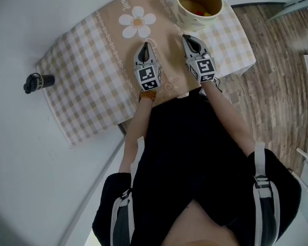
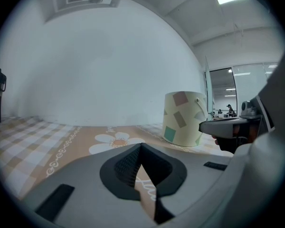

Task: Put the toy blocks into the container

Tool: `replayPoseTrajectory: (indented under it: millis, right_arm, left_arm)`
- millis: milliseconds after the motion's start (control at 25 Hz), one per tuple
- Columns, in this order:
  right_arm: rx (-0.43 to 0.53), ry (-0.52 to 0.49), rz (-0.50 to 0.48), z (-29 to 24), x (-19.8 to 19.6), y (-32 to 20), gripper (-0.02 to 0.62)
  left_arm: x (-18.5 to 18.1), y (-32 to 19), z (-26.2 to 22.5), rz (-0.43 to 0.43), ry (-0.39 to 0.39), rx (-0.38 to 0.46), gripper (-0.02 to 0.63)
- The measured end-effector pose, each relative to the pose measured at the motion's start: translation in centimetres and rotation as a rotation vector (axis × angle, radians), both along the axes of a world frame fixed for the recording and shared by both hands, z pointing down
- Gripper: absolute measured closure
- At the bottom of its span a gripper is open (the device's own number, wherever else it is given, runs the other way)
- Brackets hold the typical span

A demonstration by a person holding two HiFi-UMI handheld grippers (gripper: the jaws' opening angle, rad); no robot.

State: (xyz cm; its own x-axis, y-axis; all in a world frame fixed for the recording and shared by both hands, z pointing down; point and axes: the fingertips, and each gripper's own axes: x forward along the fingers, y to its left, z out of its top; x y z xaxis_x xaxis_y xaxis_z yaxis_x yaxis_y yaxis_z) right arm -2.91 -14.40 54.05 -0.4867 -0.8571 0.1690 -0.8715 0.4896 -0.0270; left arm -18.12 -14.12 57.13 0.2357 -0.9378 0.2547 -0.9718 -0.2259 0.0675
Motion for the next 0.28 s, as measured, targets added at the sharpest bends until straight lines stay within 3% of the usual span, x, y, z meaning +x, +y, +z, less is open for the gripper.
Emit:
replayPoseTrajectory:
  millis: [280]
  right_arm:
    - [0.006, -0.020, -0.080, -0.57, -0.49, 0.20, 0.589]
  left_arm:
    - [0.30, -0.33, -0.25, 0.001, 0.004, 0.013, 0.604]
